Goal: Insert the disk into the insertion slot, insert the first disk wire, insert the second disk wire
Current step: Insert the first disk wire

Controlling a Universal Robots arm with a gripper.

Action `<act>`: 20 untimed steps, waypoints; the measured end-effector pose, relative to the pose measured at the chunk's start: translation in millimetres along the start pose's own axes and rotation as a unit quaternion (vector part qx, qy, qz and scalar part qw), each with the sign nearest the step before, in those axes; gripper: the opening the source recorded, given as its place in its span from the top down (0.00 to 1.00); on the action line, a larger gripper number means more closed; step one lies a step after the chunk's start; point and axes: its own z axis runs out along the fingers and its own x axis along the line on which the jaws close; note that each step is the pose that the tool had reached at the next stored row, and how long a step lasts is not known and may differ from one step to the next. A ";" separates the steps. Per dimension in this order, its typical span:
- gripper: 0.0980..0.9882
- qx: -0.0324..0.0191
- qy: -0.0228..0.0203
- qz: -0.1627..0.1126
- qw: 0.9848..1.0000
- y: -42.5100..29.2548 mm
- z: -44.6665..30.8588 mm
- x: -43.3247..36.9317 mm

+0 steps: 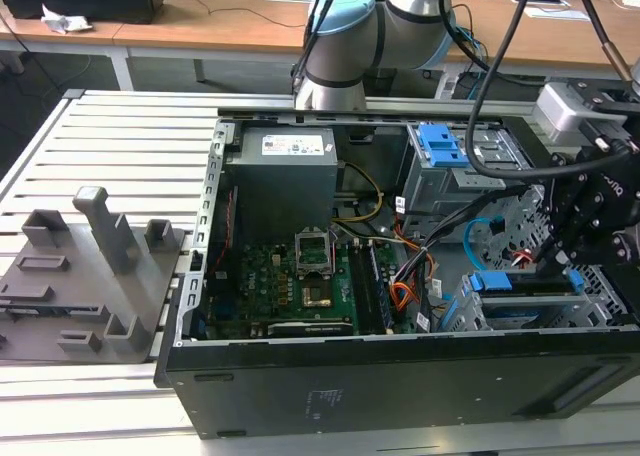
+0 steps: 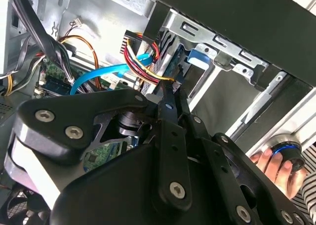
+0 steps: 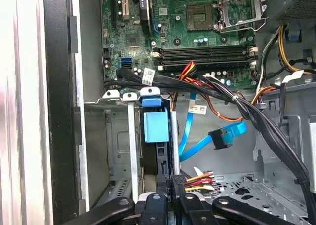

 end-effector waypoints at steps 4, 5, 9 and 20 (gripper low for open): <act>0.93 0.000 0.000 0.000 1.000 -0.5 2.9 0.0; 0.93 0.000 0.000 0.000 1.000 -0.5 3.6 0.1; 0.93 0.000 0.000 0.000 1.000 -4.2 4.9 -0.1; 0.84 -0.001 0.000 0.000 1.000 -4.5 9.0 0.3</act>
